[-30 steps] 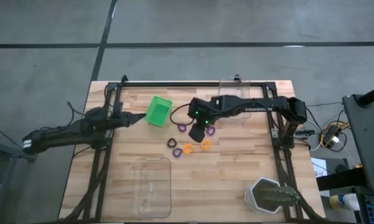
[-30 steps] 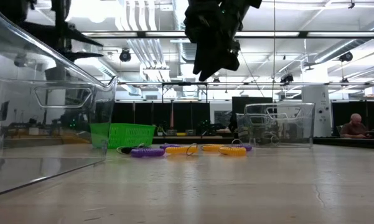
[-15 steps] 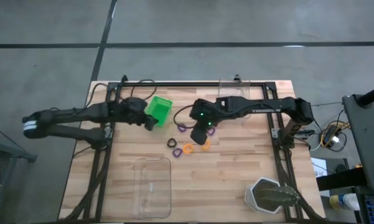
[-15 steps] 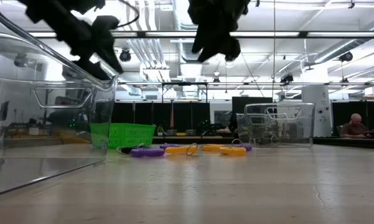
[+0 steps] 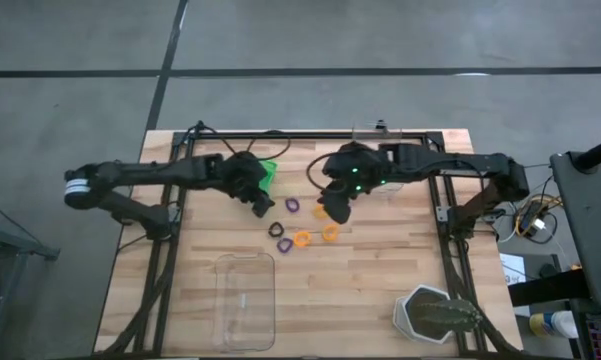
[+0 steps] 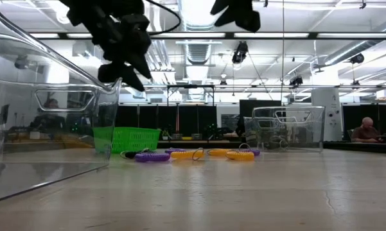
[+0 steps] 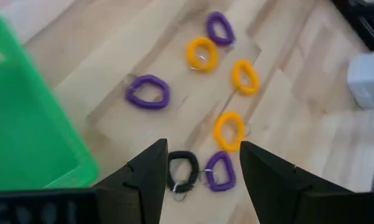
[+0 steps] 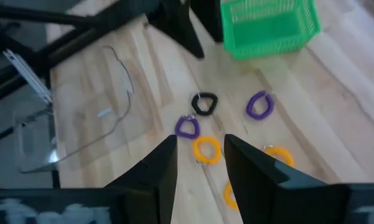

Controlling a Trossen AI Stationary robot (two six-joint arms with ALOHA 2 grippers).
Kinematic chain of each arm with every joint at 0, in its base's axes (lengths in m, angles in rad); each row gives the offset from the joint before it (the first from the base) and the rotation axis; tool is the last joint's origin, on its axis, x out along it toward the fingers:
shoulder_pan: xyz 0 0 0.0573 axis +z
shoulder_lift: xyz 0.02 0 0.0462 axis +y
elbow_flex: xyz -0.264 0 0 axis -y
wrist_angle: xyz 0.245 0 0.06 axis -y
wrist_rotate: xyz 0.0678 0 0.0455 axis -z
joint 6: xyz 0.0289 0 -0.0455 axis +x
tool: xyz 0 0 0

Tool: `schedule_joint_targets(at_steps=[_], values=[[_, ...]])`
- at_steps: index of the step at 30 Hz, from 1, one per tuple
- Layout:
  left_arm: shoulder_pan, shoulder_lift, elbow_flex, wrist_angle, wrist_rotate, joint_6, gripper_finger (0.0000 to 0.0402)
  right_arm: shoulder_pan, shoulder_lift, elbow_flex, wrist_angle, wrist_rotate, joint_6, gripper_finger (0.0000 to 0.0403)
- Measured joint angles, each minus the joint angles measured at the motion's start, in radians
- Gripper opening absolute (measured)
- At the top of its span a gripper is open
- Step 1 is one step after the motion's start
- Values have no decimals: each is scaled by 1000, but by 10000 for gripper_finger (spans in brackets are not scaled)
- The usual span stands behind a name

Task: Sort spring keychains
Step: Put the black spring keychain into the top transparent bin

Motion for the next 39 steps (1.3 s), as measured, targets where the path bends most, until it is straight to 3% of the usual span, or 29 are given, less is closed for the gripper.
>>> schedule_joint_targets(at_steps=[7, 14, 35, 39], values=[[-32, 128, 52, -4, -1, 154, 193, 0, -69, -14, 0, 76, -2, 130], [-109, 221, 95, -9, 0, 399, 193, 0, -95, -32, -3, 77, -7, 121], [-119, 401, 87, -11, -78, 591, 193, 7, -95, -46, 6, 76, -5, 114], [-119, 424, 87, 1, -150, 627, 193, 6, -95, -55, 8, 76, 0, 115]])
